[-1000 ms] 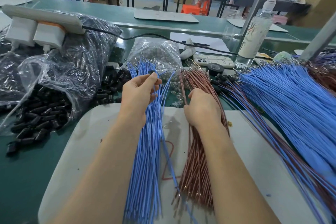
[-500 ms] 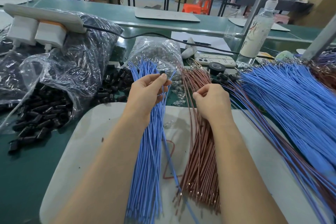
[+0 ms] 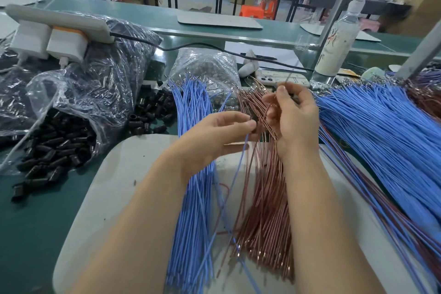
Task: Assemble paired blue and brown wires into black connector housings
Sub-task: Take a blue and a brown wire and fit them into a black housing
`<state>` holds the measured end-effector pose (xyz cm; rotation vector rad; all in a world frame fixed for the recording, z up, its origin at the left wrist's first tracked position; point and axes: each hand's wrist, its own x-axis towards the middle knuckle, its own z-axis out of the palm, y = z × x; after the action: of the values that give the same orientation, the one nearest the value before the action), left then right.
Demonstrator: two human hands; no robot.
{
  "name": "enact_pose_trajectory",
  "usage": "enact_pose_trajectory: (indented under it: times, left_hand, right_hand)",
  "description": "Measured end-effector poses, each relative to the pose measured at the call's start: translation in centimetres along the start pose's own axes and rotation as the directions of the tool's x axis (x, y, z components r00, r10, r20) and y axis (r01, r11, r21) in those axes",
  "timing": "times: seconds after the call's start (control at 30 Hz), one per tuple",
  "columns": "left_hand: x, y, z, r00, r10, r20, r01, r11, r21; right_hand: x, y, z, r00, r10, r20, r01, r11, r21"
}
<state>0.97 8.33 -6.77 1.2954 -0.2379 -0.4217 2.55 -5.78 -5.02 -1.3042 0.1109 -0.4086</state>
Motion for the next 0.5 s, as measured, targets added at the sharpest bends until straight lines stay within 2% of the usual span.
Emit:
enact_pose_trajectory:
  times: [0.07,0.13,0.27,0.3,0.4,0.43,0.5]
  left_hand:
    - [0.0,-0.1,0.2,1.0,0.018,0.008,-0.017,1.0,-0.017]
    - [0.2,-0.1,0.2,0.998,0.044,-0.048,-0.046,0.998,-0.052]
    - [0.6,-0.2,0.0,0.987,0.085,-0.14,-0.101,0.988,-0.113]
    - [0.7,-0.2,0.0,0.981,0.099,-0.169,-0.12,0.986,-0.118]
    - [1.1,-0.3,-0.3,0.962,0.126,-0.243,-0.154,0.983,-0.099]
    - [1.1,-0.3,-0.4,0.959,0.129,-0.254,-0.157,0.983,-0.092]
    - [1.0,-0.4,-0.5,0.959,0.124,-0.253,-0.152,0.984,-0.095]
  right_hand:
    - [0.1,0.0,-0.1,0.997,0.056,-0.057,-0.049,0.993,0.109]
    - [0.2,0.1,0.0,0.992,0.092,-0.083,-0.076,0.98,0.184]
    - [0.5,0.3,0.0,0.99,0.119,-0.075,-0.1,0.97,0.223]
    - [0.5,0.4,0.0,0.991,0.131,-0.029,-0.124,0.979,0.161]
    - [-0.2,1.0,0.5,0.964,0.181,0.196,-0.139,0.968,-0.207]
    - [-0.4,1.3,0.8,0.951,0.184,0.249,-0.115,0.956,-0.269]
    - [-0.6,1.5,1.0,0.962,0.13,0.242,-0.053,0.952,-0.3]
